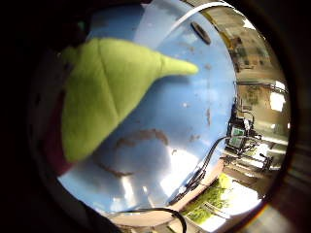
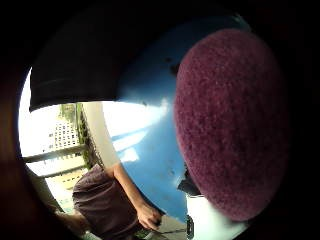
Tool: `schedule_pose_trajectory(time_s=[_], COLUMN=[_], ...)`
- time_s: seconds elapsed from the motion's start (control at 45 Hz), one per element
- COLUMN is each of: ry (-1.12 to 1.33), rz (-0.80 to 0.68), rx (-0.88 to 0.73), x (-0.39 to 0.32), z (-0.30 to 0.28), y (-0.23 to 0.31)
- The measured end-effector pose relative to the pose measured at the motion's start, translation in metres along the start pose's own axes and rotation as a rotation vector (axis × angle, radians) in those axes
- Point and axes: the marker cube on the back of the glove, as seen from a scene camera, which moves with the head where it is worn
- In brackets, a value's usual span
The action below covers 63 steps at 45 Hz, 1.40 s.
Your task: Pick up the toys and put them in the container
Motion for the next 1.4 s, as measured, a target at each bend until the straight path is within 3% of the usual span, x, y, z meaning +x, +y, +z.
schedule_pose_trajectory(time_s=[0.178,0.422,0.8,1.045,1.178,1.4], ry=[-0.104,-0.227,-0.105,0.165,0.237,0.088], rz=[0.08,0.122,0.221,0.378,0.13,0.126], rx=[0.169,0.098,0.203,0.197,0.175,0.187], x=[-0.017,-0.003,0.013,0.001,-0.01,-0.087], z=[0.003,-0.037,-0.244,-0.31,-0.317,-0.303], y=[-0.009,0.001,-0.02,-0.06,-0.082,-0.178])
